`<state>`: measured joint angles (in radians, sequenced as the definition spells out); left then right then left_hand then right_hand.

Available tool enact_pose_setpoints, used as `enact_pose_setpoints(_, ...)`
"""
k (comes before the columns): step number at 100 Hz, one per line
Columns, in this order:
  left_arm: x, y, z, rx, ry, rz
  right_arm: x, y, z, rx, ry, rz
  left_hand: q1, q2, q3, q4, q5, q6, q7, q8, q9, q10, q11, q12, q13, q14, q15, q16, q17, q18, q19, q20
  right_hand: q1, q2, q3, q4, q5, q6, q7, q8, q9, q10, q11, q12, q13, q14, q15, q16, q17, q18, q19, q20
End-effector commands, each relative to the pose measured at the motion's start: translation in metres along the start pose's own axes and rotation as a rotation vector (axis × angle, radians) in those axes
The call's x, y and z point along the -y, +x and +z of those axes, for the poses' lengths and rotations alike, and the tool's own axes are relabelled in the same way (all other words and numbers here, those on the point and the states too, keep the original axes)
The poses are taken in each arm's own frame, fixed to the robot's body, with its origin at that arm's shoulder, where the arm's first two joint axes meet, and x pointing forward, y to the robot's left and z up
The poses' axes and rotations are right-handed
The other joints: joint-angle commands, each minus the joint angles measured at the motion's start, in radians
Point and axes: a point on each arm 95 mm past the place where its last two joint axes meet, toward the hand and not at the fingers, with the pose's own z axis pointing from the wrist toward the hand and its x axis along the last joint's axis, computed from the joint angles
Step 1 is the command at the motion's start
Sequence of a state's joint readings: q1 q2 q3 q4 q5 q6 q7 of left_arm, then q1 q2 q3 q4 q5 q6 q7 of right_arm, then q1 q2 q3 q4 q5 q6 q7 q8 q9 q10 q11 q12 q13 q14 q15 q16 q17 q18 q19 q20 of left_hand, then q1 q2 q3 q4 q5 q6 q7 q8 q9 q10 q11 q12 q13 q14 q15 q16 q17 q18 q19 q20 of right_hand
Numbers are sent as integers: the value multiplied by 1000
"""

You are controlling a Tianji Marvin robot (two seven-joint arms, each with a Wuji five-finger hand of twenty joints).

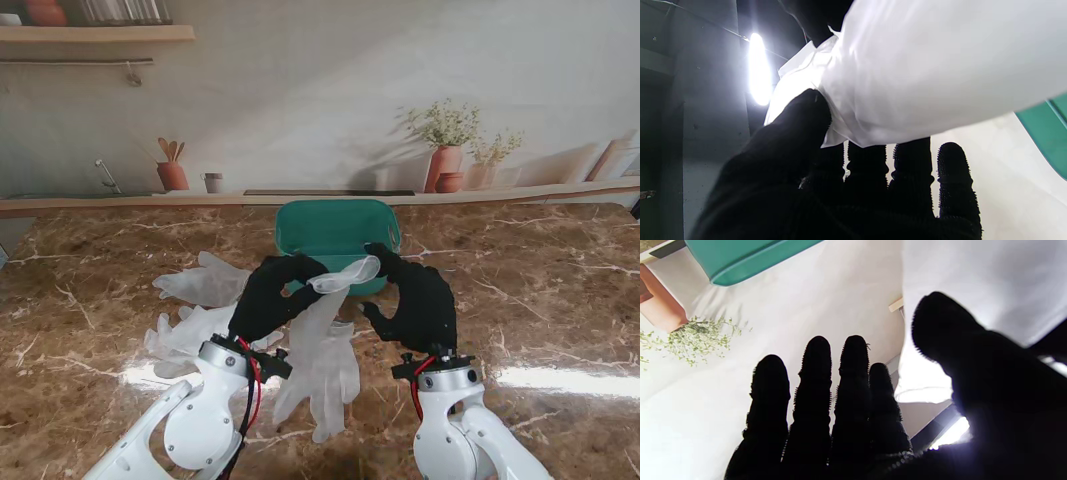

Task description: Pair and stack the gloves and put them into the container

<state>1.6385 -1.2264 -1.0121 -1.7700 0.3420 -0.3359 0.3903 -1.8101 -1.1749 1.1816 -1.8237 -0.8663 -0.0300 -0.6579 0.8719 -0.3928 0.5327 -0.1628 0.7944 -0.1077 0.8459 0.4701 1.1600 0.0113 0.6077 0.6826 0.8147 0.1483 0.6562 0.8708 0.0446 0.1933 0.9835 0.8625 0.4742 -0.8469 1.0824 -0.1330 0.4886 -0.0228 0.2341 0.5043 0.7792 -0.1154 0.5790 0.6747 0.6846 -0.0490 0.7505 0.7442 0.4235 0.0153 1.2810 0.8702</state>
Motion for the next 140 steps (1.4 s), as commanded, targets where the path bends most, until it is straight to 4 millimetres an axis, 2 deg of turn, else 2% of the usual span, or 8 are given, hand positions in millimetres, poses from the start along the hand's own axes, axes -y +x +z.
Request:
enact_pose_setpoints(1,-1,1,-3,-1,-15,-5,7,-2,3,48,30,26,4,-7,50,-10,44,-62,14,30,49,0,-13,-8,33,3,15,17,-5,1,23,-9,-40,-19,-22,-31,-65,34,-18,-19,-60,-21,32,32,-45,-30,27,32,-12,-6,-16,20)
enact_pose_setpoints(25,2,-2,-6,1,-62,3,11,1,6,65,-14,115,1,-9,57,-12,48,-60,7,29,51,2,-21,-7,32,5,7,15,-13,5,14,-13,-115,106,-121,-34,-89,-52,23,-3,-242,-12,64,57,-186,-46,66,52,-89,-24,-48,15)
enact_pose_setpoints(34,3,-4,-7,9,-73,14,9,2,5,39,-33,174,0,-8,57,-13,49,-59,3,25,49,2,-24,-7,30,6,4,15,-13,6,12,-13,-101,174,-105,-27,173,-251,231,104,-200,-24,42,32,-167,-57,65,48,-76,-33,-38,37)
enact_pose_setpoints(36,3,-4,-7,12,-75,15,8,2,5,39,-40,187,0,-8,56,-13,51,-58,2,23,48,2,-25,-7,28,6,3,15,-14,7,12,-13,-85,178,-117,-66,216,-273,267,114,-190,-26,41,30,-163,-59,66,48,-74,-34,-35,41)
enact_pose_setpoints(39,4,-5,-8,15,-77,16,7,2,4,41,-47,199,-1,-8,55,-13,51,-58,-1,19,47,2,-26,-7,27,7,2,15,-15,8,11,-13,-30,190,-146,-164,355,-394,621,-24,-121,-41,42,22,-137,-67,71,46,-58,-40,-20,55)
enact_pose_setpoints(46,5,-7,-10,25,-81,23,4,2,2,34,-54,216,-6,-5,48,-11,57,-58,-9,0,44,-1,-31,-10,20,11,-3,15,-15,11,10,-13,-45,215,-104,-167,422,-427,687,-16,-42,-56,34,12,-97,-72,71,42,-31,-44,6,63)
enact_pose_setpoints(87,29,-11,-41,69,-239,155,0,7,-28,-93,168,294,-16,-51,-67,-3,138,-99,-7,-199,-20,-13,-82,1,-83,21,-104,-40,-43,35,-39,-14,-51,197,-12,-155,515,-289,732,95,407,-4,-27,57,242,-7,38,-1,186,19,168,45)
enact_pose_setpoints(140,51,-2,-89,108,-474,101,-8,27,-77,-119,395,445,0,-48,-57,-4,164,45,15,-240,210,-26,-66,-212,106,16,-11,-46,18,33,13,-9,-62,143,57,-141,548,-203,780,91,636,61,-29,-10,501,44,120,-3,426,29,395,-57)
